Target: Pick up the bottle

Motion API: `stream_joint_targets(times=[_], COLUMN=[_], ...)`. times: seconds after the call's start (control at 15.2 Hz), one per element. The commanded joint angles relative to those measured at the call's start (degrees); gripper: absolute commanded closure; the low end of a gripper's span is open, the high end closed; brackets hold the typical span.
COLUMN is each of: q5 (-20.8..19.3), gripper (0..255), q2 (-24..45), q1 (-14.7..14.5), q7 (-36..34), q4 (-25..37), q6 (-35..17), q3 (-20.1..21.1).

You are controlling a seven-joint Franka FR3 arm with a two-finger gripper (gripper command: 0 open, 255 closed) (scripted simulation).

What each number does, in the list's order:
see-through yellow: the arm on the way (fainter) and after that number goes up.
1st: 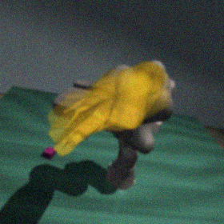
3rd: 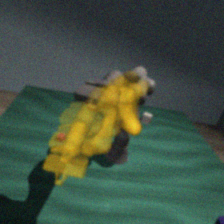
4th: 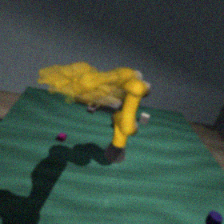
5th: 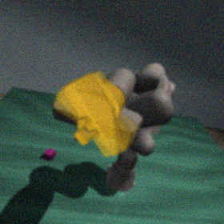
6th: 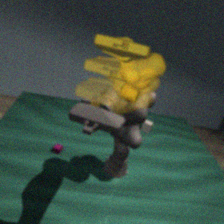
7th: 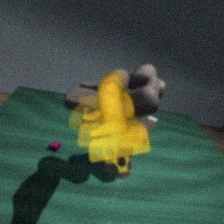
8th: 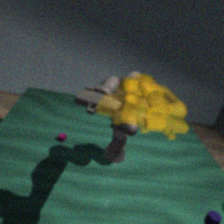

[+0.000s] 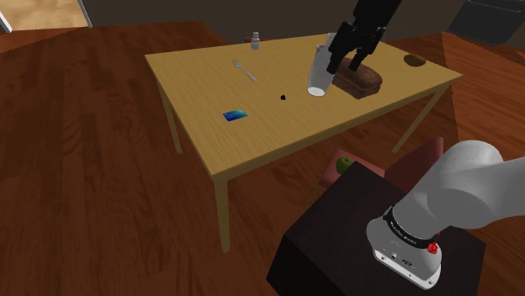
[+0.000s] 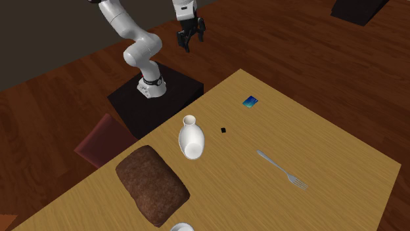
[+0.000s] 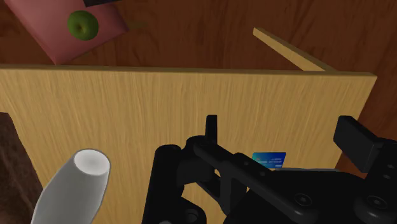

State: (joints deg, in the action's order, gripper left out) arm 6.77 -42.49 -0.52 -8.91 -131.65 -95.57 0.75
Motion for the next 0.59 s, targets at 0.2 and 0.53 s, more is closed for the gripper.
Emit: stream_joint_targets(times=[0.2,0.53], q5=[-2.13,-4.94], gripper=[0,0], q2=[3.4,9.9], q1=[1.12,2.68], q7=[3.53,9.2], q4=[1.56,5.43], q6=[-1.74,-4.5], q3=[-2.71,-7.06])
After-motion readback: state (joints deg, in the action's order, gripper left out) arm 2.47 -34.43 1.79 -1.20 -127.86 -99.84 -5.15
